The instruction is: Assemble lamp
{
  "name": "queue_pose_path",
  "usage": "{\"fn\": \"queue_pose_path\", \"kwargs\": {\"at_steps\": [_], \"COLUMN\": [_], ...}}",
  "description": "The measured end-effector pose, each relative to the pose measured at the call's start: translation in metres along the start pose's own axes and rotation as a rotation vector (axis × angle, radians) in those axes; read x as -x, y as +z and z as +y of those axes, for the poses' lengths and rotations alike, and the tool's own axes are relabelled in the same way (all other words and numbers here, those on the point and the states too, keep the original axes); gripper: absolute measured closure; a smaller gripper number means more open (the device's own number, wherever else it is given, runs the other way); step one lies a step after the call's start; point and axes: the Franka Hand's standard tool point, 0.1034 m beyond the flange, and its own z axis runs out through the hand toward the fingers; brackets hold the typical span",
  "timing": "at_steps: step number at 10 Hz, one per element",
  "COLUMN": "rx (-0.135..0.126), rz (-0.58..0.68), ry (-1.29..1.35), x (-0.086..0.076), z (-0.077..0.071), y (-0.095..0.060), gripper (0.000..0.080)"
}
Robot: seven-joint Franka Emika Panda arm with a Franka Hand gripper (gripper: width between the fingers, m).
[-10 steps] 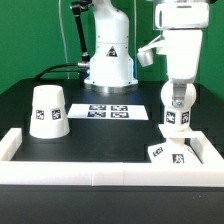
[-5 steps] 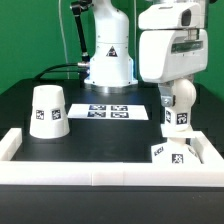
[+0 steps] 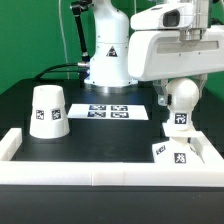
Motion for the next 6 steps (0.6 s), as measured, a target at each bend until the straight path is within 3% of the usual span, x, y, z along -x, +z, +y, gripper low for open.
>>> {"fn": "queue_pose_path", "kwargs": {"at_steps": [6], "rx": [0.001], "rz": [0.003], "ry": [0.369], "x": [-0.0003], "z": [0.0025], "y": [-0.0009], "gripper": [0.022]}}
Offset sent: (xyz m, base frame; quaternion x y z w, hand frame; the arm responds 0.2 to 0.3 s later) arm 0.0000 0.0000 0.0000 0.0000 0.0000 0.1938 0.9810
